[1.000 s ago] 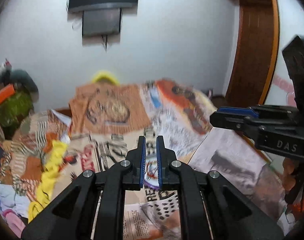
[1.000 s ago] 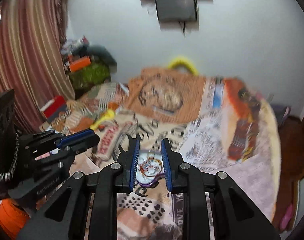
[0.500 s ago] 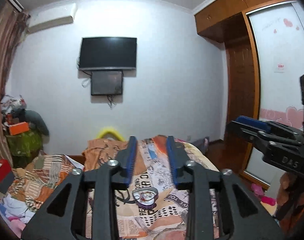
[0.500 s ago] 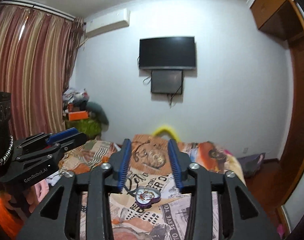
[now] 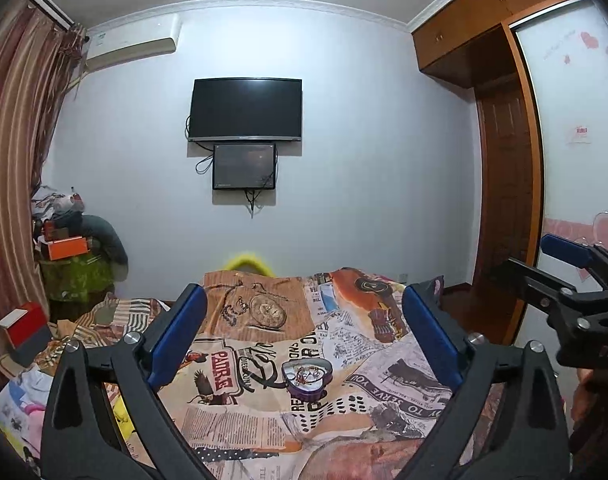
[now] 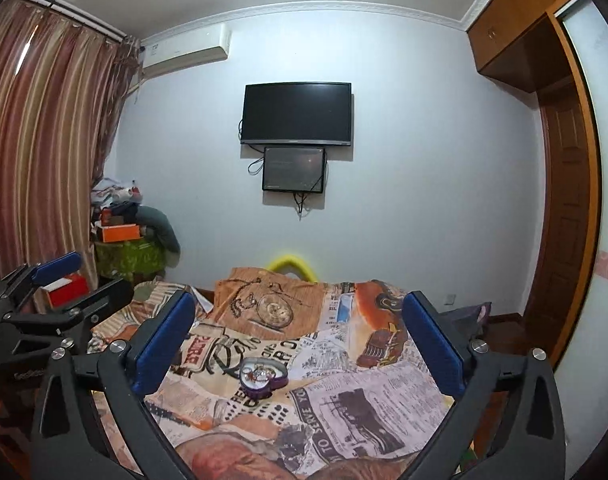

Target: Organize jewelry

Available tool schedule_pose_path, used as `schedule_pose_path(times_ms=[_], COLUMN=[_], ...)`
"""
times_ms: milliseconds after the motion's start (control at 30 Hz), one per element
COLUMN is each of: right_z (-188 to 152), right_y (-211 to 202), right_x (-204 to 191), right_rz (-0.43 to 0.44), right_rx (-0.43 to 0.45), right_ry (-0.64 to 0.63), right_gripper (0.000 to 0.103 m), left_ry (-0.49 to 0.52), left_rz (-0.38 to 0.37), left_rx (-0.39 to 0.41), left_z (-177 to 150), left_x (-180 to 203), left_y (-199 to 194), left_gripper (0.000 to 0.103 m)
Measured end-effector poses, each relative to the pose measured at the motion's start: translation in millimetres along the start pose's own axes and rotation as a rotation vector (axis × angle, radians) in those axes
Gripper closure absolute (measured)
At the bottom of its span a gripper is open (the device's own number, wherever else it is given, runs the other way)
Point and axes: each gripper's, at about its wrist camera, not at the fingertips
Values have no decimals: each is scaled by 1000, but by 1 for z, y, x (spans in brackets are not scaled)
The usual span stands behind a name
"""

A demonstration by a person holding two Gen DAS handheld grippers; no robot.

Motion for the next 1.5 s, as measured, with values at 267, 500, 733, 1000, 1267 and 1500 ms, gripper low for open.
schedule_pose_path(times_ms=[267, 500, 733, 1000, 1267, 1500], right_z=[-7, -9, -11, -12, -11, -11], right_y=[-10, -9, -9, -8, -9, -9], right_x=[5, 6, 7, 5, 5, 5], right_rz=[-6, 3, 10, 16, 18, 22], right_rx=[-7, -18, -30, -50, -51, -53], right_ry=[0, 8, 7, -3, -4, -1], right_gripper=[0, 0, 0, 0, 0, 0], left_ry=[-18, -30, -36, -35, -25, -25], left_rz=[-3, -3, 0, 1, 1, -3], left_rx=[-16, -23, -36, -37, -46, -45], left_z=[-7, -9, -10, -10, -11, -11], left_x=[2, 0, -3, -2, -3, -3], left_y=[-6, -6, -3, -1, 1, 2], left_gripper=[5, 5, 5, 3, 3, 3])
Point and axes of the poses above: each gripper's, at about its wrist camera, not at the fingertips, and y roughly the way its jaws point, x to its right, z to its top, and after that the axes turned 12 degrees about -z, right-handed
